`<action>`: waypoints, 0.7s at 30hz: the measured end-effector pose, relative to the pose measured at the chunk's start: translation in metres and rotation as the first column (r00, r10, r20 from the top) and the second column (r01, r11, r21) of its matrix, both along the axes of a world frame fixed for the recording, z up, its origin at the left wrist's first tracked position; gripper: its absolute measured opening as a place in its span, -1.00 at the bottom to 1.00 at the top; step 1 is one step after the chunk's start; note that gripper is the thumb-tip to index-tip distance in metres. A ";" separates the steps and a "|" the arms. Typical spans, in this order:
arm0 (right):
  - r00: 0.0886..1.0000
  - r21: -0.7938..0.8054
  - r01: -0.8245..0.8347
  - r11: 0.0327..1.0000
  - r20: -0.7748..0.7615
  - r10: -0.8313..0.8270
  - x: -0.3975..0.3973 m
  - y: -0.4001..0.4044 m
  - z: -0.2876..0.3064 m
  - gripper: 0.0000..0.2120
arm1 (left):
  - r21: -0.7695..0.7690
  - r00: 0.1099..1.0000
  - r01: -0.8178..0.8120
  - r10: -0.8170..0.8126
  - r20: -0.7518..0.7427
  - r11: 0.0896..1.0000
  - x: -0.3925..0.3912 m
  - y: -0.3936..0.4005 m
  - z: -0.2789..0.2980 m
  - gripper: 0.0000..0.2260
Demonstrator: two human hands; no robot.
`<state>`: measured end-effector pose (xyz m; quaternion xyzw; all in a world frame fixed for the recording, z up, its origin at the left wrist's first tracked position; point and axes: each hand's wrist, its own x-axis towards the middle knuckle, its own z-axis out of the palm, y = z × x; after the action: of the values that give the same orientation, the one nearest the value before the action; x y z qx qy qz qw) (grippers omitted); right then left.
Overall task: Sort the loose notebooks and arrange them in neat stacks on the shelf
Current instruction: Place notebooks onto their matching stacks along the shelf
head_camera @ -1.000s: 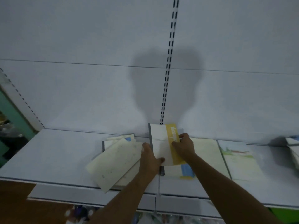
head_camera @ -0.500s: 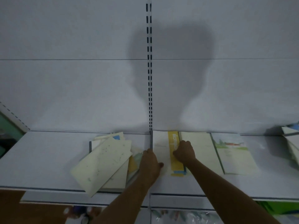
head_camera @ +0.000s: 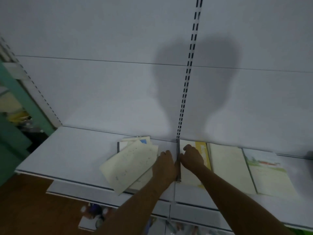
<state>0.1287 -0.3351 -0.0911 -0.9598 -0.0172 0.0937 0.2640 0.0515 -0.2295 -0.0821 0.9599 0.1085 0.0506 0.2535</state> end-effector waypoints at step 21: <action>0.998 0.085 0.052 0.995 -0.041 -0.049 -0.048 0.124 0.003 -0.62 | 0.175 0.905 -0.334 0.366 -0.215 0.926 -0.072 0.179 0.000 -0.43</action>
<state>0.0806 -0.2110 -0.0882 -0.9457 0.0083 0.1046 0.3075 -0.0204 -0.0503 -0.0823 0.9384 0.3059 -0.0159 0.1602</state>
